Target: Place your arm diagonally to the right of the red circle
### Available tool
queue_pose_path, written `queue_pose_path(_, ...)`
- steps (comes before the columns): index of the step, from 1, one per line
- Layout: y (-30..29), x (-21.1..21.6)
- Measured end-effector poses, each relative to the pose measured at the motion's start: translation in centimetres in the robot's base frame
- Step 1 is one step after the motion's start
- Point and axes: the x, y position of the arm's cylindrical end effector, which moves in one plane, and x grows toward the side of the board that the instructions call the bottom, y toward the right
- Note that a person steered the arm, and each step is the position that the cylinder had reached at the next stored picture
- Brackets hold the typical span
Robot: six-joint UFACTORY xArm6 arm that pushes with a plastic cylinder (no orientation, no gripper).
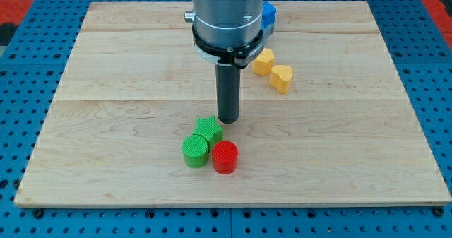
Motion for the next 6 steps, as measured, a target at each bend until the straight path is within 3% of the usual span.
queue_pose_path(6,2.8,0.0)
